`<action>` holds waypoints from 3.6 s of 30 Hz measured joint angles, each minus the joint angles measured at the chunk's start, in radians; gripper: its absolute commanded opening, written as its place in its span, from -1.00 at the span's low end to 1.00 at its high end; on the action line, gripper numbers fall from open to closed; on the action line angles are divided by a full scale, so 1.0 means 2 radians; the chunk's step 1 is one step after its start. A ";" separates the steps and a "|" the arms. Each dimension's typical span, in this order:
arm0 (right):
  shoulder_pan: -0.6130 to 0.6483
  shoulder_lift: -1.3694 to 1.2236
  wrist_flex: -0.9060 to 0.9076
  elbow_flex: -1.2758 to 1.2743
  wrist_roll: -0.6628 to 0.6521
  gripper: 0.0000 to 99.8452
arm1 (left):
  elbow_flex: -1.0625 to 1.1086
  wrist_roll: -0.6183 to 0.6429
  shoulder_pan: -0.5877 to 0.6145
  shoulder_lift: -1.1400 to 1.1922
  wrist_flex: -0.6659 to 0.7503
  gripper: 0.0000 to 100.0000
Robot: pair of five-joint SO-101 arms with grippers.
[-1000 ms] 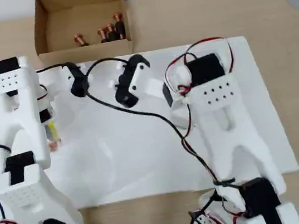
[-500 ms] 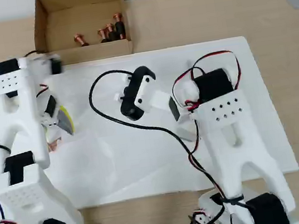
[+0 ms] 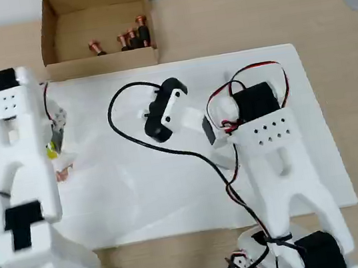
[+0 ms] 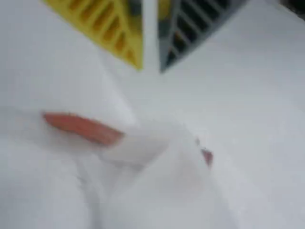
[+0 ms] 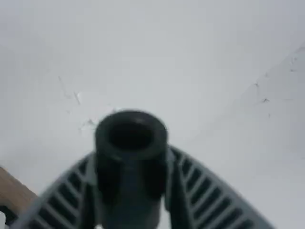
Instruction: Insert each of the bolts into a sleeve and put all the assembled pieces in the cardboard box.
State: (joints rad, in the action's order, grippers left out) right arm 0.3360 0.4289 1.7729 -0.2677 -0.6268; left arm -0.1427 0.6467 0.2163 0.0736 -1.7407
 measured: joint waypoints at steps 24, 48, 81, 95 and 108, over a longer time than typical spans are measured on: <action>0.000 0.000 0.000 0.000 0.000 -0.98 | 0.397 0.189 0.038 -0.203 0.256 -0.61; 0.000 0.000 0.000 0.000 0.000 -0.98 | 0.476 0.193 0.005 -0.203 0.394 -0.61; 0.000 0.000 0.000 0.000 0.000 -0.98 | 0.526 0.169 0.035 -0.203 0.489 -0.98; 0.000 0.000 0.000 0.000 0.000 -0.98 | 0.461 0.138 0.036 -0.206 0.402 -0.99; 0.000 0.000 0.000 0.000 0.000 -0.98 | 0.157 0.085 0.038 -0.206 0.160 -0.98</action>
State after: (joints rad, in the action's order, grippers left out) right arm 0.3360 0.4289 1.7729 -0.2677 -0.6268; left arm 0.1703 0.8170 0.2931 -0.3391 -1.4216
